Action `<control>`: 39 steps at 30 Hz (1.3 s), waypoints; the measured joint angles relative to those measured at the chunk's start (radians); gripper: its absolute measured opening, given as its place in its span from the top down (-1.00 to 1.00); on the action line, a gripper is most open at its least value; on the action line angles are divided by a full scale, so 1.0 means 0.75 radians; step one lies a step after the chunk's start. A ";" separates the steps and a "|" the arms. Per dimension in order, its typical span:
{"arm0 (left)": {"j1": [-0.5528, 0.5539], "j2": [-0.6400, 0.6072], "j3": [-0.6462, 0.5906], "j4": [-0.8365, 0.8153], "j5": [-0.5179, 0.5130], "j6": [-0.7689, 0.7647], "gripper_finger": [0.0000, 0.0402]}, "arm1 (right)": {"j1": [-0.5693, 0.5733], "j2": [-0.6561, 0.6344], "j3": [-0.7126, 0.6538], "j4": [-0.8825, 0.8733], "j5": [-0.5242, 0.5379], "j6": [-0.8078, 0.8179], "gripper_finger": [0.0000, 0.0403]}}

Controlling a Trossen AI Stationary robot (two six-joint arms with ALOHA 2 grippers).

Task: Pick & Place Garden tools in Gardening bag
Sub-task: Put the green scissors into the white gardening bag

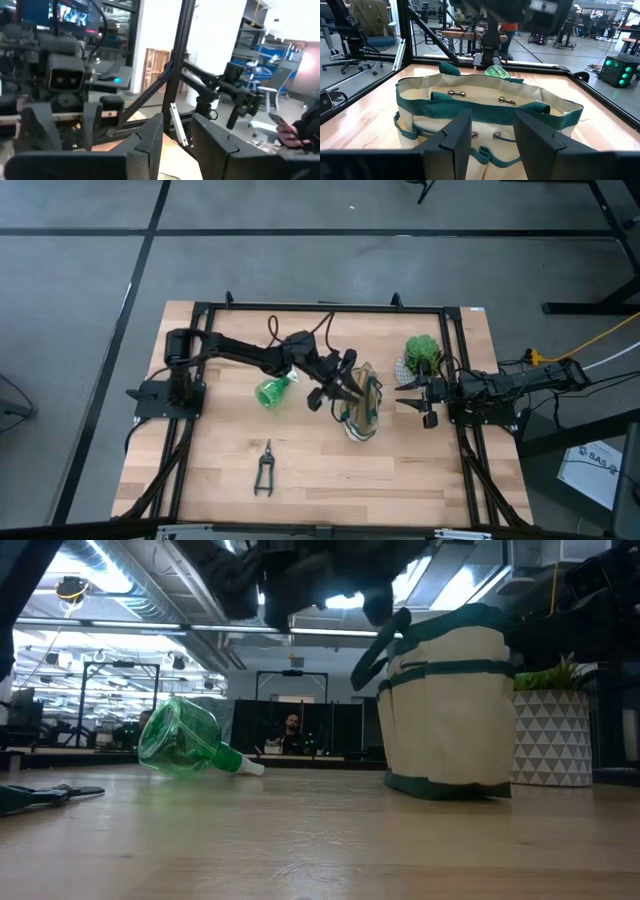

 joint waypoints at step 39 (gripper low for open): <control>-0.196 -0.691 -0.308 -1.456 -1.046 0.508 0.99 | -0.001 0.000 -0.001 0.000 -0.001 0.000 0.27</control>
